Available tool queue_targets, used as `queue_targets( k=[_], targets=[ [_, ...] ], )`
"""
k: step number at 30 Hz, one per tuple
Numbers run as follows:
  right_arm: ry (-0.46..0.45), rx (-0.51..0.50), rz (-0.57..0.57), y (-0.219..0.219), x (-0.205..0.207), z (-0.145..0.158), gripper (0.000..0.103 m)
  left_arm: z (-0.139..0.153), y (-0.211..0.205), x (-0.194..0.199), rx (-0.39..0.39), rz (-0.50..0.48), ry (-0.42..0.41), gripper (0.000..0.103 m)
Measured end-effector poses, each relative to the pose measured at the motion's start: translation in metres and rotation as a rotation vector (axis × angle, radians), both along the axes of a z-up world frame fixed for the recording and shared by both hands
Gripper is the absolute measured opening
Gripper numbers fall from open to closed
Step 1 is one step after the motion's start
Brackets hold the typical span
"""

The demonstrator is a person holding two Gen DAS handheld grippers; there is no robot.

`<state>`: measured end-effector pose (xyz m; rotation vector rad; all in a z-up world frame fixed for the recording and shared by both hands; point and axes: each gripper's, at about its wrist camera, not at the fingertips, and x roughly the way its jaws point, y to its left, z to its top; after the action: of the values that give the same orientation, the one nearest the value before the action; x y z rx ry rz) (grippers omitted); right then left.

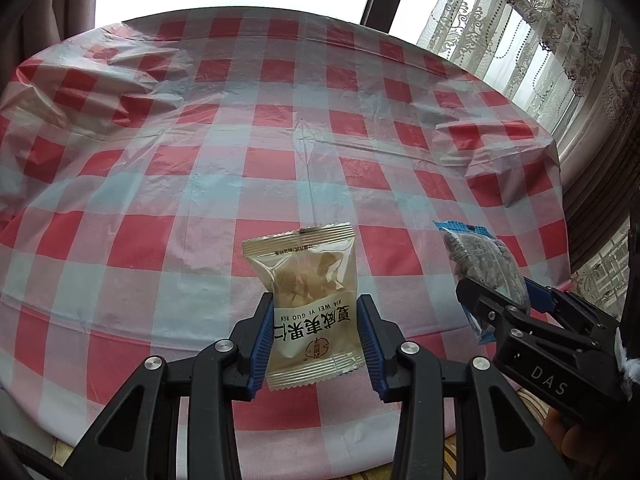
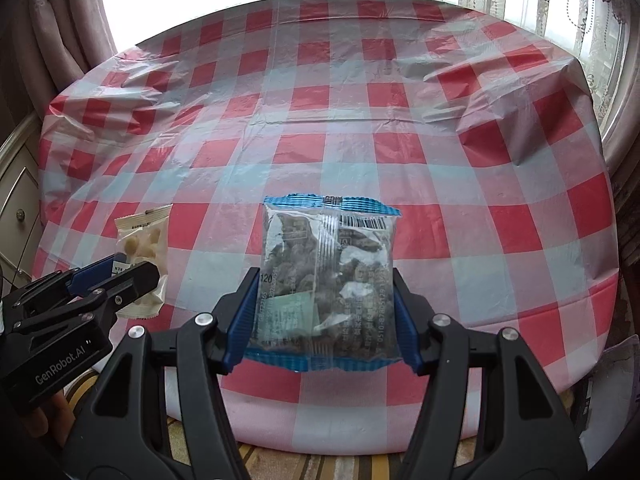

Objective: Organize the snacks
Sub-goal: 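Lift both packets and carry them to the white box, then open both tools to drop the packets into the white box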

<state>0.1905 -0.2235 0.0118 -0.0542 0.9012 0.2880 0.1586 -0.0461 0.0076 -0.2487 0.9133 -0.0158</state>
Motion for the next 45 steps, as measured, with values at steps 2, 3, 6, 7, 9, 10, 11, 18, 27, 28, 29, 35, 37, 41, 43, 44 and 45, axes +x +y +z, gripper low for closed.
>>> queue_targets(
  k=[2, 3, 6, 7, 9, 10, 11, 18, 27, 28, 29, 35, 37, 41, 43, 44, 45],
  targets=[
    [-0.002, -0.001, -0.008, -0.010, -0.006, 0.001, 0.064, 0.002, -0.008, -0.003, -0.001, -0.018, -0.003, 0.041],
    [-0.003, -0.002, -0.014, -0.015, -0.010, 0.002, 0.064, 0.004, -0.012, -0.004, -0.002, -0.028, -0.004, 0.041],
    [-0.002, 0.000, -0.040, -0.033, -0.019, 0.003, 0.064, 0.008, -0.026, -0.008, 0.000, -0.061, -0.009, 0.041],
    [-0.002, 0.001, -0.048, -0.039, -0.022, 0.003, 0.064, 0.009, -0.031, -0.009, 0.001, -0.072, -0.011, 0.041],
    [-0.001, 0.003, -0.064, -0.052, -0.028, 0.004, 0.064, 0.011, -0.040, -0.011, -0.010, -0.093, -0.011, 0.041],
    [-0.002, 0.004, -0.074, -0.058, -0.031, 0.004, 0.064, 0.012, -0.044, -0.011, -0.016, -0.104, -0.010, 0.041],
    [-0.003, 0.004, -0.083, -0.064, -0.034, 0.006, 0.064, 0.013, -0.050, -0.013, -0.016, -0.118, -0.009, 0.041],
    [-0.015, -0.004, -0.154, -0.115, -0.060, 0.012, 0.064, 0.023, -0.094, -0.021, -0.024, -0.219, -0.012, 0.041],
    [0.009, -0.017, -0.336, -0.211, -0.093, 0.004, 0.064, 0.026, -0.156, -0.031, -0.096, -0.363, 0.022, 0.041],
    [0.008, -0.018, -0.356, -0.221, -0.098, 0.004, 0.064, 0.026, -0.163, -0.032, -0.109, -0.379, 0.030, 0.041],
    [0.008, -0.020, -0.378, -0.232, -0.102, 0.005, 0.064, 0.026, -0.172, -0.034, -0.115, -0.398, 0.036, 0.041],
    [0.007, -0.032, -0.511, -0.289, -0.128, 0.005, 0.064, 0.024, -0.226, -0.045, -0.146, -0.512, 0.075, 0.042],
    [0.007, -0.043, -0.544, -0.304, -0.135, 0.005, 0.064, 0.023, -0.246, -0.051, -0.140, -0.554, 0.088, 0.042],
    [0.007, -0.058, -0.607, -0.330, -0.149, 0.006, 0.064, 0.018, -0.283, -0.060, -0.141, -0.633, 0.119, 0.043],
    [0.009, -0.066, -0.632, -0.340, -0.154, 0.008, 0.064, 0.016, -0.299, -0.064, -0.154, -0.668, 0.135, 0.043],
    [0.011, -0.072, -0.642, -0.344, -0.156, 0.009, 0.065, 0.015, -0.305, -0.066, -0.160, -0.682, 0.142, 0.043],
    [0.010, -0.074, -0.650, -0.347, -0.158, 0.009, 0.065, 0.014, -0.312, -0.068, -0.164, -0.697, 0.149, 0.044]
  ],
)
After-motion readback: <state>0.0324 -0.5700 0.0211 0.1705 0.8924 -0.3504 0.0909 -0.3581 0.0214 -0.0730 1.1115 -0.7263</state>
